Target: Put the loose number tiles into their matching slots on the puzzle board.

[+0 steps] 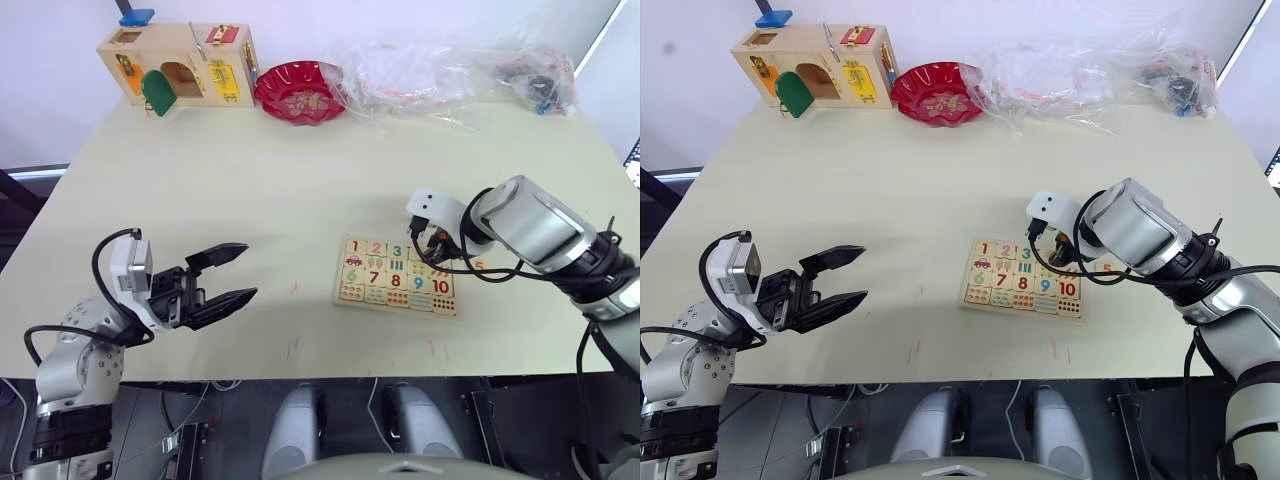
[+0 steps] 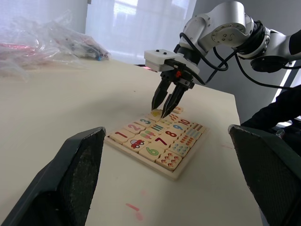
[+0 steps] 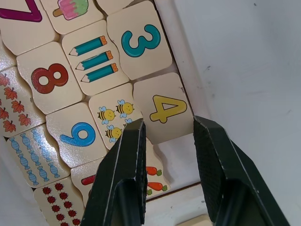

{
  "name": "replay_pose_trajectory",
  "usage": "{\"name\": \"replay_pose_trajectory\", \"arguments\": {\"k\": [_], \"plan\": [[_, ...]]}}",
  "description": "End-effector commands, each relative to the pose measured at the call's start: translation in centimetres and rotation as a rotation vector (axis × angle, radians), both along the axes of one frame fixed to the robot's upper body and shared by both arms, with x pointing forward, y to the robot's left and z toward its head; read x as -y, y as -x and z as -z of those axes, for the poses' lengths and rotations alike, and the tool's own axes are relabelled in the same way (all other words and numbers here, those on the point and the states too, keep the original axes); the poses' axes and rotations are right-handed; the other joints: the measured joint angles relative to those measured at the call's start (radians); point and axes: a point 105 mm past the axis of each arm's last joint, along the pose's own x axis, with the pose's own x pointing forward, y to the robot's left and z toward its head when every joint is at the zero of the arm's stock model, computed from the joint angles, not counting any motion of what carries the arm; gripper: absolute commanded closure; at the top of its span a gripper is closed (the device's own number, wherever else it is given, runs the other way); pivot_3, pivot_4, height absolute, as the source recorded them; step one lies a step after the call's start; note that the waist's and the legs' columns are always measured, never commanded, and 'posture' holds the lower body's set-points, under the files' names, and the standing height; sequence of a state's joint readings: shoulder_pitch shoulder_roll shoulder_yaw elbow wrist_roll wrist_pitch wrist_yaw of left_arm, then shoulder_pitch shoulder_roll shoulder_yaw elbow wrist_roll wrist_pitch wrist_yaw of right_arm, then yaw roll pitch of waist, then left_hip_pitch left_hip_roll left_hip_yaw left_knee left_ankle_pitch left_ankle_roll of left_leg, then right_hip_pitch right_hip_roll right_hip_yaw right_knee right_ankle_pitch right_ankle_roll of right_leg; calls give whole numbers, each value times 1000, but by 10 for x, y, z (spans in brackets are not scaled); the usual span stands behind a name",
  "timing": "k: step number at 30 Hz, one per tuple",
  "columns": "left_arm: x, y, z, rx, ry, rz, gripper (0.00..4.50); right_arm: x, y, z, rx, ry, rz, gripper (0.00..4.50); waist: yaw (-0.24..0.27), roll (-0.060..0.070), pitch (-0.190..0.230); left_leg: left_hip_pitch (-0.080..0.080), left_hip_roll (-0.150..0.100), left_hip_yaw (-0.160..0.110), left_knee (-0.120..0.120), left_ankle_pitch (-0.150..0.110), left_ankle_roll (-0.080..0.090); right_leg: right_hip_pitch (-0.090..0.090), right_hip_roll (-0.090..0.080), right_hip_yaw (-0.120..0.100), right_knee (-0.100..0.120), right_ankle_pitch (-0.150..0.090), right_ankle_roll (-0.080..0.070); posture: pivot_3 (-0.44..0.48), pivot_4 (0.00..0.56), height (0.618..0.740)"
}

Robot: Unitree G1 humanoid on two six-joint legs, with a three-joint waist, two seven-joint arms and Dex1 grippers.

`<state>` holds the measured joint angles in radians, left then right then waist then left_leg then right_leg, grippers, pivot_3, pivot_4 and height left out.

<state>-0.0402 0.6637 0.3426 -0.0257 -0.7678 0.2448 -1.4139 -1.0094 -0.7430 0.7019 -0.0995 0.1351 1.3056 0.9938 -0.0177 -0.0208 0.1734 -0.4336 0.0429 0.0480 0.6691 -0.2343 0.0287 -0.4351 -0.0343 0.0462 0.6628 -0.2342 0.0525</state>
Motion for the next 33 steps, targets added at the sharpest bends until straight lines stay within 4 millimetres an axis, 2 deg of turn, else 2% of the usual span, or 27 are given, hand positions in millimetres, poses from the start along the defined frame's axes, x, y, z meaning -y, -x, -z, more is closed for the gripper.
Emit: {"name": "replay_pose_trajectory", "arguments": {"k": [1,10,12,15,17,18,21,25,27,28,30,33], "plan": [[1,3,-7,41,-6,9,0,-2,-1,-7,25,0,-19,3608,0,0,0,0,0,0,0,0,0,0,0,0,0,0,0,0,150,740],[2,2,-6,42,-5,8,0,-1,-1,-9,27,0,-24,3608,0,0,0,0,0,0,0,0,0,0,0,0,0,0,0,0,150,740],[2,1,-6,43,-4,8,0,-1,-1,-9,27,0,-23,2569,0,0,0,0,0,0,0,0,0,0,0,0,0,0,0,0,150,740],[2,1,-7,44,-3,9,0,0,-1,-9,30,1,-22,1480,0,0,0,0,0,0,0,0,0,0,0,0,0,0,0,0,150,740],[2,1,-7,44,-3,8,0,0,-1,-10,34,1,-23,448,0,0,0,0,0,0,0,0,0,0,0,0,0,0,0,0,150,740],[2,1,-7,44,-3,8,0,0,-1,-11,39,2,-25,93,0,0,0,0,0,0,0,0,0,0,0,0,0,0,0,0,150,740],[3,1,-7,44,-3,7,0,1,-2,-19,62,-21,-31,34,0,0,0,0,0,0,0,0,0,0,0,0,0,0,0,0,150,740],[2,2,-7,45,-1,5,0,1,-1,-38,199,-98,-153,34,2,0,0,0,0,0,0,0,0,0,0,0,0,0,0,0,150,740],[2,2,-7,45,0,3,0,-7,5,-46,204,-289,-191,34,2,-2,-1,0,0,0,0,0,0,1,0,-1,-1,0,0,0,150,740],[2,2,-7,45,0,2,0,-7,7,-47,213,-351,-222,34,2,-2,-1,0,0,0,0,0,0,2,0,-2,-1,0,0,0,150,740],[2,2,-7,44,1,1,0,-1,10,-43,191,-383,-228,34,2,-2,-1,1,0,0,0,0,0,4,0,-3,-1,0,0,0,150,740],[2,3,-7,40,-2,4,0,8,7,-39,247,-413,-243,34,2,-2,-1,1,0,0,1,0,0,4,0,-2,0,0,0,0,150,740]]}}
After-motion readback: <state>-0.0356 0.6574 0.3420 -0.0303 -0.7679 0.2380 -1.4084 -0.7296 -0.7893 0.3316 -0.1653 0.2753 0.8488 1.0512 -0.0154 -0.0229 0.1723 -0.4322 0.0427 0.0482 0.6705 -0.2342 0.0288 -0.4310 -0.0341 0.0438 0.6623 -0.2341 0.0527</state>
